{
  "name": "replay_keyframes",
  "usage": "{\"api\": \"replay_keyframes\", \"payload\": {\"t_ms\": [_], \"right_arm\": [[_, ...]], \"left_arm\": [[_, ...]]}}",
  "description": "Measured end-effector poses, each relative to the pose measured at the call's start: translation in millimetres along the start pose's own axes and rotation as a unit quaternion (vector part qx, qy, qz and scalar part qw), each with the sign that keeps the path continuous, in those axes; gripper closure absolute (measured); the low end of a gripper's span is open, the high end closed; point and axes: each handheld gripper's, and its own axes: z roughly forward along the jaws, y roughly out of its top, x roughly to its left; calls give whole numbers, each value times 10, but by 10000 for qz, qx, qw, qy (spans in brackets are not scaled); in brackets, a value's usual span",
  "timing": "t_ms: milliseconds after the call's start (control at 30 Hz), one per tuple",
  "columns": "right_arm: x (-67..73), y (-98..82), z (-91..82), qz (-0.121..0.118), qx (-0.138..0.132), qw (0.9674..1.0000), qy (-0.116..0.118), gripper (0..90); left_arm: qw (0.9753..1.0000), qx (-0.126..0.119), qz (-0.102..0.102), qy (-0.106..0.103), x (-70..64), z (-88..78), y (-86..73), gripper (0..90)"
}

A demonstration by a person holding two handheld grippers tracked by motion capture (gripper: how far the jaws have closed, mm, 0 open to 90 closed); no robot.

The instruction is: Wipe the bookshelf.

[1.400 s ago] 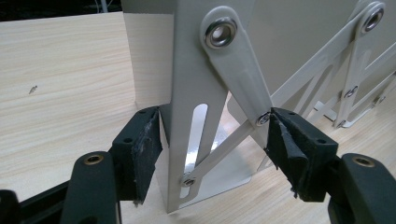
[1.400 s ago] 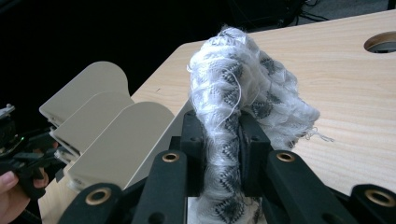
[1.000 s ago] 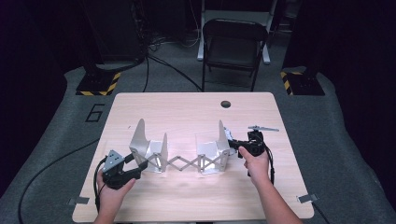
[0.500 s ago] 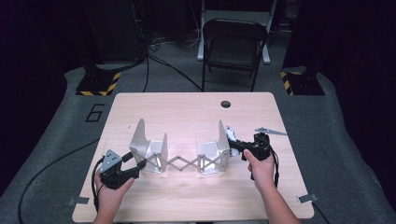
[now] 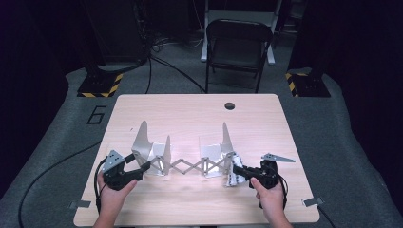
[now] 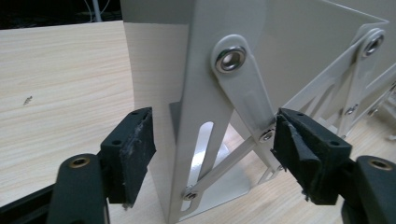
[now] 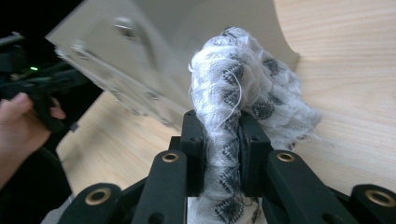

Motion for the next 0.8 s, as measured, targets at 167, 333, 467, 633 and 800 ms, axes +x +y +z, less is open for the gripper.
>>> {"api": "replay_keyframes", "payload": {"t_ms": [167, 333, 467, 633, 800], "right_arm": [[159, 25, -174, -171, -390, 9990, 135, 758], [295, 25, -293, -373, -578, 9975, 158, 758], [351, -35, -336, -610, -633, 9961, 42, 757], [301, -160, -199, -908, -198, 9944, -498, 753], [168, -254, -139, -988, 21, 9919, -795, 750]], "left_arm": [[9999, 71, 115, 0, -32, 18, -5, 300], [10000, 32, 54, -6, -34, 18, -11, 303], [9999, 117, 29, -89, -34, 13, -4, 303], [9997, 134, 66, -192, -76, 25, -9, 326], [9993, 205, 156, -282, -142, 56, -24, 329]]}}
